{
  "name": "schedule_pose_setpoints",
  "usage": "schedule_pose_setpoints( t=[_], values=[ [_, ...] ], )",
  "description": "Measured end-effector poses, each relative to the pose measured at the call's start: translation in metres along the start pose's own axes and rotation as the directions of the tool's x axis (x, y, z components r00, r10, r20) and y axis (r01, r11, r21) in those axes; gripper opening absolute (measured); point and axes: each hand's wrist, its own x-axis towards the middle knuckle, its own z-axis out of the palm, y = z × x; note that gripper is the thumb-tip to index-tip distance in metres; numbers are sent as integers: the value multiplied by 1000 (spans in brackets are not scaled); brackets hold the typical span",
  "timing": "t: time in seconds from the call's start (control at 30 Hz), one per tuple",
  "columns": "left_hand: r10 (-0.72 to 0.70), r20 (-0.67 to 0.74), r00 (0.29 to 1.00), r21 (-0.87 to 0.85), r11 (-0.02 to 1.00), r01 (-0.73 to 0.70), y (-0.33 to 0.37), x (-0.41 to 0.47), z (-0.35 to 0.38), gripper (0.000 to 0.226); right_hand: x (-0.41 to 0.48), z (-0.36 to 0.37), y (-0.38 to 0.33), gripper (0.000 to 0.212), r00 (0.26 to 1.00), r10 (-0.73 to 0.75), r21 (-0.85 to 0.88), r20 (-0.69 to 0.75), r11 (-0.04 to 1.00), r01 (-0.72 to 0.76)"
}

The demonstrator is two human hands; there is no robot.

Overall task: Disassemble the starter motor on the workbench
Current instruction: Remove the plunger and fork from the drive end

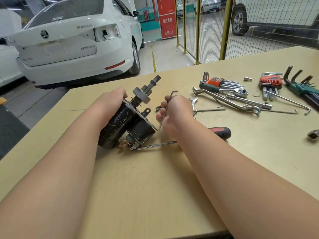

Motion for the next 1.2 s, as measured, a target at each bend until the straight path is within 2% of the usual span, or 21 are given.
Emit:
schedule_pose_setpoints(
  t=[0.13,0.2,0.27,0.33,0.4,0.57,0.8,0.93,1.07,1.2],
  values=[
    [40,-43,998,-43,998,-42,-3,-7,-1,30,0,-4,1,30,999,-15,-182,47,983,24],
    [80,-42,996,-26,996,-81,-5,-12,-2,29,-3,-7,1,27,980,-121,-322,161,932,168],
    [108,-52,993,-58,992,-111,-7,-16,-3,31,-8,-13,-2,20,924,-254,-426,287,830,360],
    [98,-72,993,-111,988,-105,-7,-21,-4,33,-12,-18,-8,16,849,-376,-433,371,739,516],
    [90,-87,992,-142,985,-102,-7,-24,-5,35,-16,-22,-11,14,801,-441,-406,405,699,590],
    [72,-85,994,-173,981,-86,-7,-26,-6,37,-20,-24,-5,18,812,-449,-333,374,751,569],
    [40,-82,996,-213,975,-57,-6,-25,-6,35,-17,-27,-8,17,808,-481,-352,339,732,583],
    [27,-79,997,-211,976,-43,-6,-24,-6,36,-17,-27,-6,18,825,-449,-356,344,750,557],
    [32,-84,996,-205,978,-48,-6,-24,-6,38,-17,-27,-6,16,810,-472,-374,348,722,582],
    [58,-82,995,-166,984,-71,-7,-23,-5,38,-16,-29,-8,16,816,-478,-350,327,740,574]
  ],
)
